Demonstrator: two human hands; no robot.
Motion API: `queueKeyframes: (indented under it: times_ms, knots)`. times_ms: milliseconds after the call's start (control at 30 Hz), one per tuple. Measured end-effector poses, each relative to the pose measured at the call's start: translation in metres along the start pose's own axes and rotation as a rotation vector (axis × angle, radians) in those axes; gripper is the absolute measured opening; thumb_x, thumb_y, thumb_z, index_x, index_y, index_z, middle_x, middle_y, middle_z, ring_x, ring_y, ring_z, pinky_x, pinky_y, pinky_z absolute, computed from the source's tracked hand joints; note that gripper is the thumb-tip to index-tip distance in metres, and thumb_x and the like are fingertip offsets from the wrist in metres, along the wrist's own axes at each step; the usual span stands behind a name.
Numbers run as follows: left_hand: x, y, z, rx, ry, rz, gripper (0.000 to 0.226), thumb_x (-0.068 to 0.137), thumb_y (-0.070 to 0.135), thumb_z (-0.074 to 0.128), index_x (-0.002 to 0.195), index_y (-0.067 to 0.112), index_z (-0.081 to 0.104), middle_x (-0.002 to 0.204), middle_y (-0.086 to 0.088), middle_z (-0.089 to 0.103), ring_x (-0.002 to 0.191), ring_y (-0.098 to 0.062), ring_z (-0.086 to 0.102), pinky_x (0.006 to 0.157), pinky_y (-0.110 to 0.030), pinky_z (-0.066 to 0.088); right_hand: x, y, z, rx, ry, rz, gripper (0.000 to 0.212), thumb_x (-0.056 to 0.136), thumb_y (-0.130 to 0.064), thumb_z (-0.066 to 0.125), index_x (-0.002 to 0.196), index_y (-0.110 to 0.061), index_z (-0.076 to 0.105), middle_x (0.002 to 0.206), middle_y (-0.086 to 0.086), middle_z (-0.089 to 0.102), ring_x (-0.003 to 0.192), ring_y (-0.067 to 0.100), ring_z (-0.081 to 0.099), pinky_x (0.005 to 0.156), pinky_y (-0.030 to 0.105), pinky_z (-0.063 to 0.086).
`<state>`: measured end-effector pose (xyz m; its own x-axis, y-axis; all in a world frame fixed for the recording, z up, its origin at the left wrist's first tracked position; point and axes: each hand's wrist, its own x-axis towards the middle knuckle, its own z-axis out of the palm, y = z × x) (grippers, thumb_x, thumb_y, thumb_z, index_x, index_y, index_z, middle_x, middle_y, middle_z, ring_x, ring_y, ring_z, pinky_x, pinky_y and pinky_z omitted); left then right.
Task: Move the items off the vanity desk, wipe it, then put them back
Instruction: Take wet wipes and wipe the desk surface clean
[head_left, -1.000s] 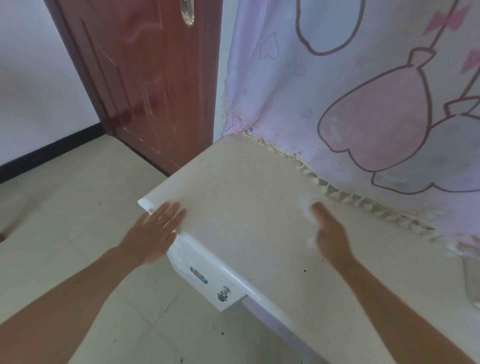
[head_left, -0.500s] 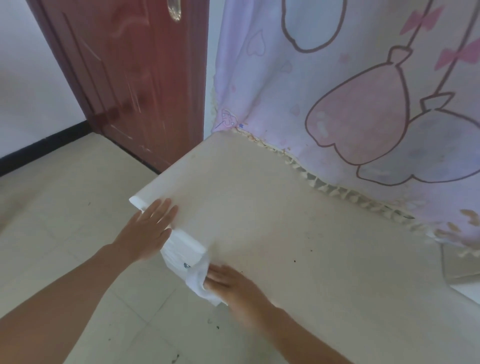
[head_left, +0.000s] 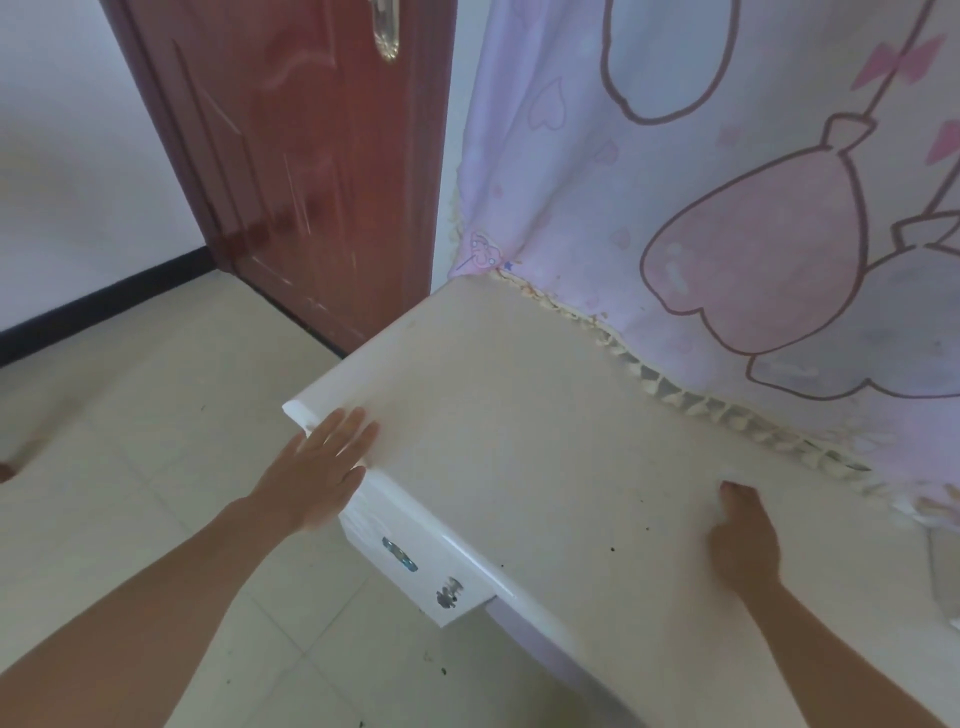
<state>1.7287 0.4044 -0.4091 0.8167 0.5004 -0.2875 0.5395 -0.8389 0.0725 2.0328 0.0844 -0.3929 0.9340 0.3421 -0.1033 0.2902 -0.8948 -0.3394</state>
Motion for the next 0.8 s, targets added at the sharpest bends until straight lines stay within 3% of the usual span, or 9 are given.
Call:
queueKeyframes:
  times_ms: [67, 133, 200, 267, 333, 433, 567, 667, 800]
  knots:
    - [-0.002, -0.001, -0.001, -0.035, 0.026, 0.007, 0.076, 0.066, 0.051, -0.02, 0.134, 0.019, -0.024, 0.137, 0.005, -0.033, 0.137, -0.009, -0.019, 0.116, -0.034, 0.009, 0.007, -0.027, 0.01, -0.007, -0.031, -0.129, 0.052, 0.082, 0.011, 0.034, 0.134, 0.008, 0.035, 0.146, 0.024, 0.028, 0.139, 0.033, 0.024, 0.11, 0.031, 0.016]
    - [-0.003, -0.001, 0.0, -0.017, 0.072, 0.018, 0.078, 0.065, 0.049, -0.016, 0.137, 0.018, -0.019, 0.143, 0.002, -0.023, 0.135, -0.007, -0.017, 0.114, -0.036, 0.018, 0.016, -0.065, 0.024, -0.003, -0.062, -0.268, 0.053, 0.079, 0.014, 0.033, 0.131, 0.009, 0.039, 0.144, 0.024, 0.034, 0.137, 0.034, 0.028, 0.107, 0.032, 0.02]
    - [-0.002, -0.003, -0.002, -0.018, 0.126, 0.043, 0.07, 0.08, 0.041, 0.011, 0.144, 0.013, 0.014, 0.148, -0.01, 0.025, 0.138, -0.018, 0.012, 0.095, -0.042, 0.047, 0.02, -0.11, 0.042, 0.001, -0.1, -0.428, 0.058, 0.066, 0.025, 0.045, 0.121, 0.01, 0.05, 0.132, 0.027, 0.047, 0.126, 0.04, 0.043, 0.097, 0.04, 0.035]
    - [-0.003, -0.009, 0.003, -0.026, 0.167, 0.063, 0.053, 0.085, 0.033, 0.028, 0.134, 0.016, 0.035, 0.132, -0.007, 0.053, 0.124, -0.02, 0.032, 0.077, -0.037, 0.056, 0.023, -0.151, 0.066, -0.005, -0.185, -0.612, 0.062, 0.044, 0.028, 0.054, 0.104, 0.01, 0.06, 0.111, 0.03, 0.059, 0.103, 0.045, 0.059, 0.075, 0.044, 0.048]
    - [-0.002, -0.011, 0.007, -0.033, 0.221, 0.099, 0.049, 0.089, 0.033, 0.027, 0.135, 0.02, 0.034, 0.135, 0.0, 0.048, 0.131, -0.021, 0.025, 0.083, -0.028, 0.051, 0.021, -0.191, 0.086, -0.045, -0.219, -0.808, 0.065, 0.041, 0.024, 0.059, 0.104, 0.008, 0.06, 0.112, 0.027, 0.06, 0.106, 0.043, 0.058, 0.077, 0.043, 0.049]
    - [-0.002, -0.016, 0.015, -0.052, 0.293, 0.128, 0.05, 0.093, 0.033, 0.022, 0.142, 0.022, 0.023, 0.154, 0.009, 0.01, 0.141, -0.009, -0.004, 0.093, -0.023, 0.043, -0.003, -0.241, 0.104, -0.063, -0.319, -1.121, 0.068, 0.067, 0.018, 0.051, 0.132, 0.001, 0.041, 0.145, 0.014, 0.035, 0.138, 0.028, 0.026, 0.105, 0.039, 0.031]
    - [-0.011, -0.011, 0.014, -0.254, 0.271, 0.099, 0.061, 0.092, 0.034, 0.027, 0.145, 0.031, -0.003, 0.152, 0.02, -0.011, 0.139, 0.001, -0.005, 0.104, -0.025, 0.017, -0.02, -0.259, 0.099, -0.061, -0.559, -1.432, 0.066, 0.076, 0.019, 0.042, 0.138, -0.003, 0.035, 0.153, 0.007, 0.022, 0.142, 0.021, 0.015, 0.112, 0.03, 0.015]
    - [-0.028, -0.013, 0.018, -0.328, 0.276, -0.133, 0.057, 0.095, 0.051, 0.013, 0.145, 0.032, -0.005, 0.154, 0.018, -0.004, 0.139, -0.001, -0.003, 0.11, -0.019, 0.002, 0.032, -0.246, 0.087, 0.101, -0.421, -1.227, 0.072, 0.071, 0.024, 0.038, 0.137, -0.004, 0.038, 0.149, 0.008, 0.03, 0.136, 0.025, 0.028, 0.11, 0.023, 0.015]
    - [-0.05, -0.025, 0.027, -0.35, 0.302, -0.397, 0.083, 0.085, 0.068, 0.001, 0.144, 0.01, 0.009, 0.151, 0.003, 0.011, 0.136, 0.006, -0.011, 0.108, -0.014, -0.007, 0.136, -0.243, 0.078, 0.054, -0.158, -0.705, 0.055, 0.069, 0.022, 0.04, 0.122, 0.009, 0.048, 0.133, 0.027, 0.044, 0.124, 0.039, 0.041, 0.101, 0.039, 0.033]
